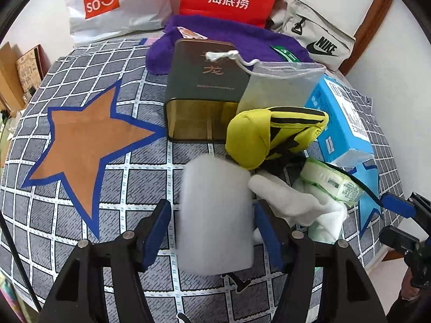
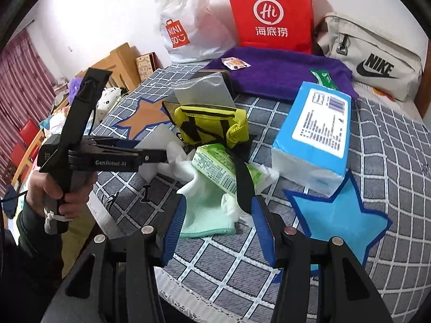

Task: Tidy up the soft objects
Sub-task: 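Grasp the white foam block with the left tool while the right tool returns to the pile, then grasp the light green tissue pack with the right tool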

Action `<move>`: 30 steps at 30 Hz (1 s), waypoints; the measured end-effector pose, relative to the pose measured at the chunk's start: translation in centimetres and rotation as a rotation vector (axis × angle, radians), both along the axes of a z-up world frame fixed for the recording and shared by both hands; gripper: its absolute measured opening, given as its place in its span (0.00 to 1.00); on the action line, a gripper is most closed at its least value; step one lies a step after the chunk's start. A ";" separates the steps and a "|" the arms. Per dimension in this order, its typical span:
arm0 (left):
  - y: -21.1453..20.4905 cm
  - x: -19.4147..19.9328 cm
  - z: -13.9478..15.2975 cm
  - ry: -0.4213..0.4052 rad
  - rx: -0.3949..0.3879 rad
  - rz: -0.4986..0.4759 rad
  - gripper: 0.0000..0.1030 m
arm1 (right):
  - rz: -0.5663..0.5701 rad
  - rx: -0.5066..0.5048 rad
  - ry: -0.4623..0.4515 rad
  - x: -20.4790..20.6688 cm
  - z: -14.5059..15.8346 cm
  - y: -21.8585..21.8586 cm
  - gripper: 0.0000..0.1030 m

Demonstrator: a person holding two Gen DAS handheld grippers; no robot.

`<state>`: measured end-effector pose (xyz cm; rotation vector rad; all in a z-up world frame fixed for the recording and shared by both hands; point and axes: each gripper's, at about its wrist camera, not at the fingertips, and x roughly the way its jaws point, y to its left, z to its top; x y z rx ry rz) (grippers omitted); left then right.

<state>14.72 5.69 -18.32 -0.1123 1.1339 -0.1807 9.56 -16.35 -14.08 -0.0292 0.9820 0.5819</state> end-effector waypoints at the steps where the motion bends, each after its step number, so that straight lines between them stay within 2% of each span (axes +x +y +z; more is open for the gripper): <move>1: 0.0 0.0 0.0 0.005 -0.004 -0.003 0.62 | 0.000 -0.003 -0.001 0.0 0.0 0.1 0.49; 4: -0.5 -0.2 -0.1 0.002 0.000 -0.028 0.68 | 0.006 -0.010 -0.006 -0.1 0.0 0.4 0.49; 6: -0.7 0.0 -0.7 0.002 0.031 -0.011 0.67 | 0.006 -0.012 -0.013 -0.3 0.0 0.5 0.49; 7: -0.6 0.3 -0.9 0.006 0.034 -0.005 0.66 | 0.002 -0.016 -0.023 -0.4 0.2 0.4 0.49; 10: 0.4 0.5 -0.9 -0.004 0.008 0.040 0.47 | -0.007 -0.020 -0.056 -1.0 0.9 0.1 0.49; 12: 1.8 0.7 -0.6 -0.015 -0.025 0.075 0.47 | -0.003 -0.015 -0.078 -1.3 1.4 -0.1 0.49; 17: 4.5 0.2 0.2 -0.052 -0.010 0.143 0.46 | 0.052 0.038 -0.074 -1.3 1.8 0.9 0.49; 19: 4.7 0.2 0.0 -0.049 -0.012 0.149 0.46 | 0.077 0.045 -0.059 -0.9 1.2 1.7 0.45; 23: 5.7 0.2 -0.7 -0.022 -0.070 0.156 0.47 | 0.073 -0.071 -0.040 0.4 -1.3 3.5 0.36; 25: 5.8 0.3 -0.9 -0.015 -0.074 0.141 0.47 | 0.040 -0.123 -0.058 0.8 -1.6 3.5 0.30; 30: 6.2 0.7 -0.9 -0.019 -0.096 0.133 0.47 | 0.030 -0.229 -0.147 1.0 -1.1 3.5 0.30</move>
